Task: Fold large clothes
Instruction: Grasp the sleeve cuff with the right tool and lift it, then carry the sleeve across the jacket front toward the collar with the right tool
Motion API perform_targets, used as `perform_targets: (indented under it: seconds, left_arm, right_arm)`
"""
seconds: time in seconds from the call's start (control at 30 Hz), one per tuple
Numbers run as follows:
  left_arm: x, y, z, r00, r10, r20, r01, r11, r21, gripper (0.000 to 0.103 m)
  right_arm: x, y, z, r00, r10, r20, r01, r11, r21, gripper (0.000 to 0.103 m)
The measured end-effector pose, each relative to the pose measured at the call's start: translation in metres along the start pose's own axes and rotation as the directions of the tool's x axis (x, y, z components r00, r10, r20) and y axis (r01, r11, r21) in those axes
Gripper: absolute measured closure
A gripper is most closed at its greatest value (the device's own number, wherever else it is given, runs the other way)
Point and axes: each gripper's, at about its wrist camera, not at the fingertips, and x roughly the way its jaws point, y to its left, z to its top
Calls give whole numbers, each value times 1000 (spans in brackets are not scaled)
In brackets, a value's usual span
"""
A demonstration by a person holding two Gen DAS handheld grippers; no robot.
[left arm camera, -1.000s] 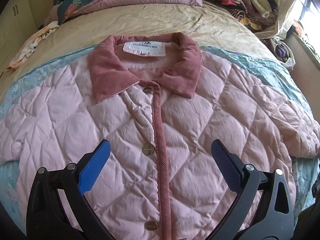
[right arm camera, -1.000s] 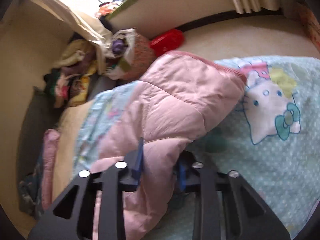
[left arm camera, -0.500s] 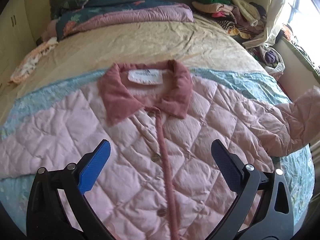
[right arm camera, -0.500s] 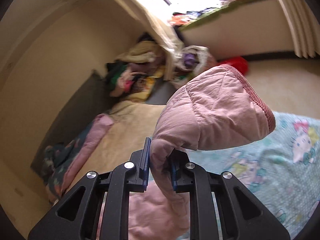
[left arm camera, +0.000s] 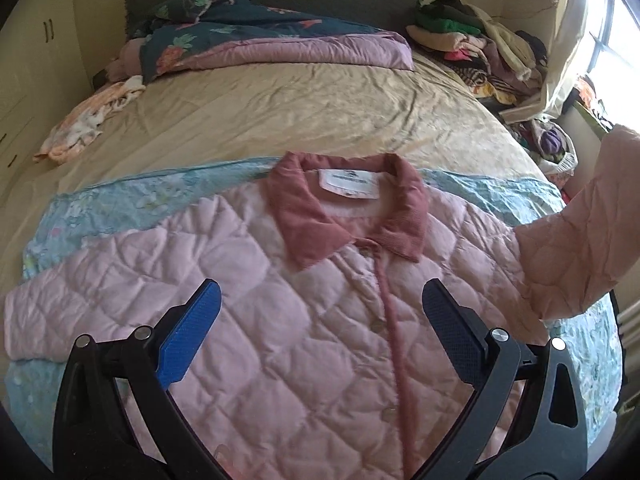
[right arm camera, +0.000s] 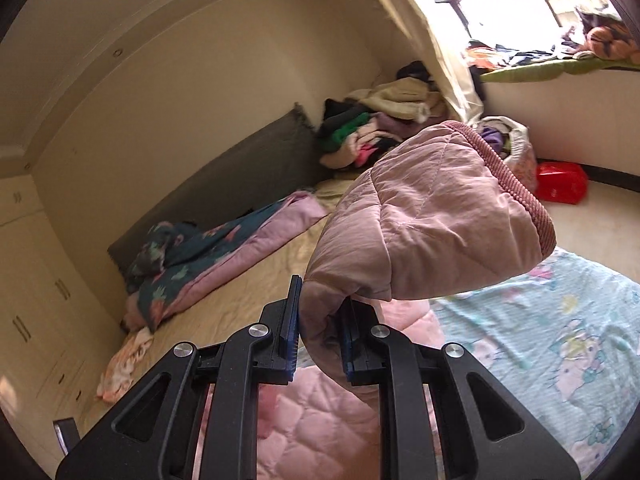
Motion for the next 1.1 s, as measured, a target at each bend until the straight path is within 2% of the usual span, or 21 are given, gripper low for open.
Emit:
perform_targets:
  seconds: [0.17, 0.33, 0.57, 0.87, 1.1]
  left_arm:
    - [-5, 30, 1, 1000, -4, 10, 4, 999, -47, 8]
    - [-7, 61, -2, 999, -48, 17, 50, 992, -115, 8]
    - [-7, 94, -6, 999, -48, 21, 51, 985, -166, 8]
    - [-5, 120, -14, 999, -41, 19, 44, 979, -197, 8]
    - [3, 134, -23, 999, -46, 15, 48, 975, -218, 8]
  right_arm:
    - [6, 34, -12, 999, 37, -26, -38, 998, -40, 87]
    - [15, 65, -24, 996, 68, -54, -73, 994, -84, 87]
    - [30, 104, -47, 990, 108, -90, -119, 984, -133, 87]
    - [52, 128, -81, 978, 136, -158, -160, 976, -150, 87]
    - [71, 151, -122, 962, 148, -231, -191, 966, -177, 87]
